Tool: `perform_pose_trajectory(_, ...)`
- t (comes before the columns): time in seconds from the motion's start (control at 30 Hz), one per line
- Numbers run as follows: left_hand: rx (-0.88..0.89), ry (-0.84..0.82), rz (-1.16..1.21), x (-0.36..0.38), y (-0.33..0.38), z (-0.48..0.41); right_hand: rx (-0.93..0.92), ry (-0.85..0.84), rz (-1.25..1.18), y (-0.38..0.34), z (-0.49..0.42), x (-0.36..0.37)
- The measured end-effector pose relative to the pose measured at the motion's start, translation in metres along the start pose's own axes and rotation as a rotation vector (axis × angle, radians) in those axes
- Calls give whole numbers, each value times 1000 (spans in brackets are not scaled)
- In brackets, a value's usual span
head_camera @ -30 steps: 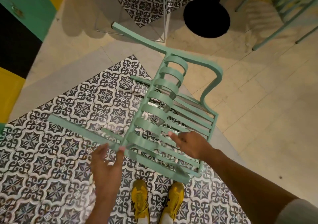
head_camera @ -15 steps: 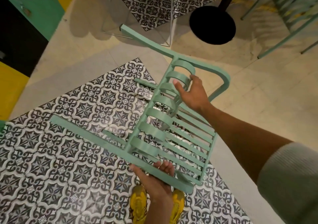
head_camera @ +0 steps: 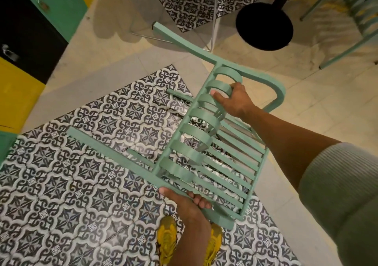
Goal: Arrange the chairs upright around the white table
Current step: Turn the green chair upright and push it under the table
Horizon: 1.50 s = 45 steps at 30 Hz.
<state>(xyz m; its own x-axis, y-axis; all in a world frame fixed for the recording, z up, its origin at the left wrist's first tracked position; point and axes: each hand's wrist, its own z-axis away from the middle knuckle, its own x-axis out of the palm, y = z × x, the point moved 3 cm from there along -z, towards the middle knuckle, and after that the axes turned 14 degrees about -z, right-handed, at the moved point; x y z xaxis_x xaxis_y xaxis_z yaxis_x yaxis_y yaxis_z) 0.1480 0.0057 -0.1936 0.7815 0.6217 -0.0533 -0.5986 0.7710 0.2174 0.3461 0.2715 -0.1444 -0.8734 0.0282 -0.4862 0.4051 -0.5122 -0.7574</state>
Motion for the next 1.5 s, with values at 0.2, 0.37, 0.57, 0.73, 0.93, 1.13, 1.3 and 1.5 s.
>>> perform_pose_trajectory(0.2, 60, 30, -79, 6, 26, -4, -37, -12, -54, -2, -8, -9)
perform_pose_trajectory(0.37, 103, 55, -157, 13, 59, -18, -19, 29, -61, 5, -19, -29)
perform_pose_trajectory(0.57, 130, 56, -243, 32, 86, -22, 40, 75, -92, 21, -23, -60)
perform_pose_trajectory(0.73, 135, 64, -289, 53, 86, -19, 54, 88, -65, 36, -26, -85)
perform_pose_trajectory(0.93, 170, 51, -357, 75, 94, -22, 31, 177, -79, 51, -30, -102)
perform_pose_trajectory(1.13, 304, 58, -589, 86, 141, -26, 71, 161, -152, 54, -24, -101)
perform_pose_trajectory(1.3, 377, 54, -690, 86, 175, -33, 66, 237, -165, 58, -14, -90)
perform_pose_trajectory(1.5, 454, 86, -838, 81, 207, -40, 98, 334, -189, 69, 10, -76)
